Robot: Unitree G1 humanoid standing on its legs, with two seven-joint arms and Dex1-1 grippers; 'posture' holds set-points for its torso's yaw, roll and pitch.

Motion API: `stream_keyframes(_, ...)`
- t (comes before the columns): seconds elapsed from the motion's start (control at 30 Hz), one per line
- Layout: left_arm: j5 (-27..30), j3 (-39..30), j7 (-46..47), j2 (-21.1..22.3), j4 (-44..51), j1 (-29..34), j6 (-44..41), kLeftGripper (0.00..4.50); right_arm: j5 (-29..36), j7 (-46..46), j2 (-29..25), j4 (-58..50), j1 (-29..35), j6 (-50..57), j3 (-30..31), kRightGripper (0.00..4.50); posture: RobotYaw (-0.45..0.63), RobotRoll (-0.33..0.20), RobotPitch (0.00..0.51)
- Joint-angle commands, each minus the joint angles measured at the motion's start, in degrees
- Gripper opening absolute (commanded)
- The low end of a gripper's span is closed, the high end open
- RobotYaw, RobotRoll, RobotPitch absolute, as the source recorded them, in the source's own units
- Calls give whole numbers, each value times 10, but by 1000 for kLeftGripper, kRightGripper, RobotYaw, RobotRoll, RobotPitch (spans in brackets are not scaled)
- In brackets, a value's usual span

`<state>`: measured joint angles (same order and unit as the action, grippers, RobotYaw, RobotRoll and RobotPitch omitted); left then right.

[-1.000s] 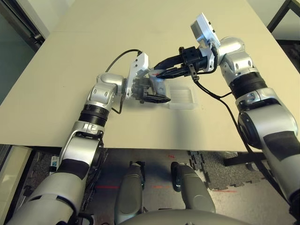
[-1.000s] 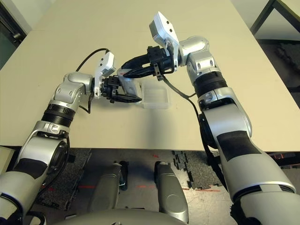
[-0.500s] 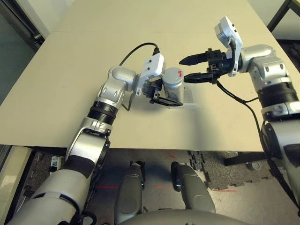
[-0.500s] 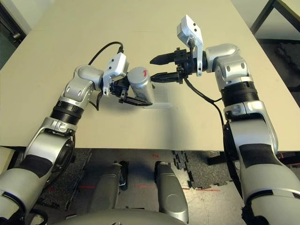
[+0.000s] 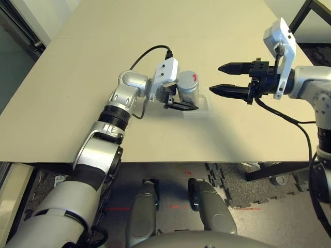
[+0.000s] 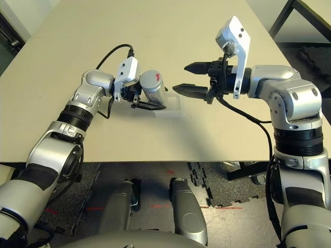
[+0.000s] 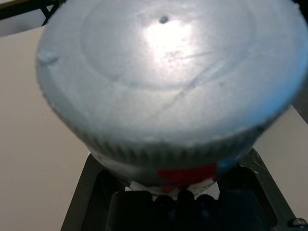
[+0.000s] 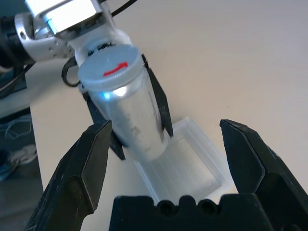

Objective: Pour the medicine from the bottle into the box.

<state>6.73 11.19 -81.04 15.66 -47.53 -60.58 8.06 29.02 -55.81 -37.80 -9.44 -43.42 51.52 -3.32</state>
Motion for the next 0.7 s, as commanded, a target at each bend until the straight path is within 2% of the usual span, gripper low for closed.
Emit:
stream_keyframes(0.03, -7, -2, 4, -3, -18, -13, 0, 2691, 13, 26, 18, -24, -8, 7, 11, 4500, -69, 0, 165)
stream_keyframes(0.23, -3, -4, 6, -5, -26, -15, -13, 2688, 23, 43, 41, -31, -19, 11, 29, 4500, -64, 0, 170)
stream_keyframes(0.43, -3, -8, 8, -5, -32, -17, -19, 2683, 37, 41, 41, -39, -22, 20, 41, 4500, -63, 0, 171)
stream_keyframes(0.7, -6, -8, 8, -11, -31, -12, -22, 2682, 26, 61, 66, -26, -44, 8, 67, 4500, -72, 0, 176)
